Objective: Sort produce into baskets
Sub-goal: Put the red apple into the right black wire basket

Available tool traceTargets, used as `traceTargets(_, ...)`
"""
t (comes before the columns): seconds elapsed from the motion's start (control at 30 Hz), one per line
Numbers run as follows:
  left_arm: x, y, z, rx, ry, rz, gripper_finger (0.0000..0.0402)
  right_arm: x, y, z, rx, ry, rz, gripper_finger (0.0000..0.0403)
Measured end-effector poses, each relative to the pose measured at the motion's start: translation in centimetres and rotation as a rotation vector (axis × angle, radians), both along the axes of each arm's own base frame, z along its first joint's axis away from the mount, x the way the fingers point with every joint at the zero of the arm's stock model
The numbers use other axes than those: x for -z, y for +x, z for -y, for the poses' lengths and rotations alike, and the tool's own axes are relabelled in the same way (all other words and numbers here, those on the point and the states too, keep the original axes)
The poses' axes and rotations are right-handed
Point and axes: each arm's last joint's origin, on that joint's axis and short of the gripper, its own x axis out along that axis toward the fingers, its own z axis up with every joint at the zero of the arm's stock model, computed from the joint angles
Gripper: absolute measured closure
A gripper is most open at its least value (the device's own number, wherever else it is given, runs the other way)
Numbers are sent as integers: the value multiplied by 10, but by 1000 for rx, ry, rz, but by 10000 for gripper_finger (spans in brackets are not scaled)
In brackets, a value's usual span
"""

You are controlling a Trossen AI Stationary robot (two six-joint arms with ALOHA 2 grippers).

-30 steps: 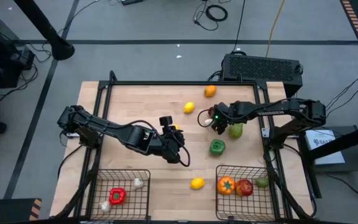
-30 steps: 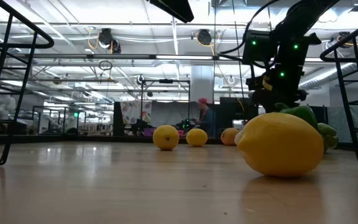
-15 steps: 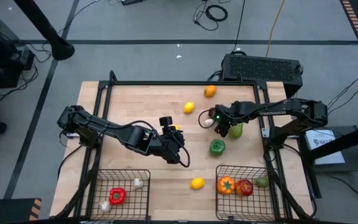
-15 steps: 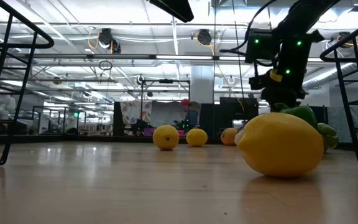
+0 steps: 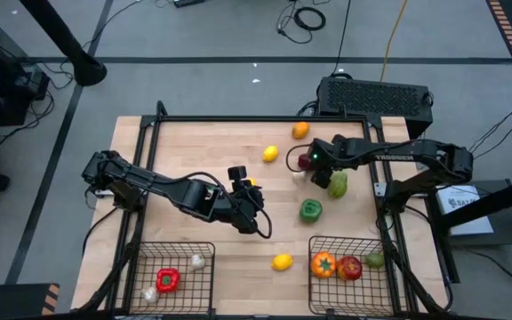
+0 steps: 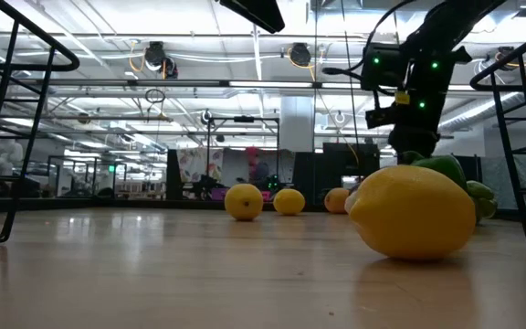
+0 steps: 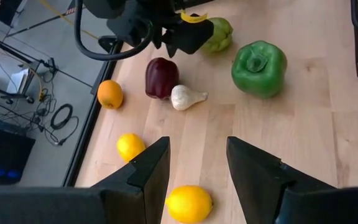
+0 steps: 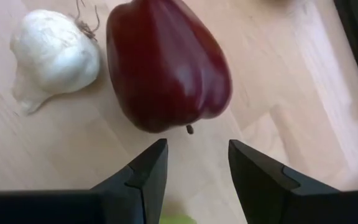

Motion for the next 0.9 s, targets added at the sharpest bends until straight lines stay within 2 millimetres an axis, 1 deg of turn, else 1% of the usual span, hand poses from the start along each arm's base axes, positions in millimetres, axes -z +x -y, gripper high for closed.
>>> traceTargets(0.23, 0, 0, 0, 0, 0, 0, 236, 8, -3, 0, -42, -6, -20, 241)
traceTargets(0.47, 0, 0, 0, 0, -1, 1, 236, 19, -5, 1, -44, -30, 11, 241)
traceTargets(0.7, -1, 0, 0, 0, -4, 11, 236, 19, -6, 7, -58, -42, 8, 241)
traceTargets(0.9, -1, 0, 0, 0, -3, 10, 236, 22, -5, 7, -96, -38, -13, 241)
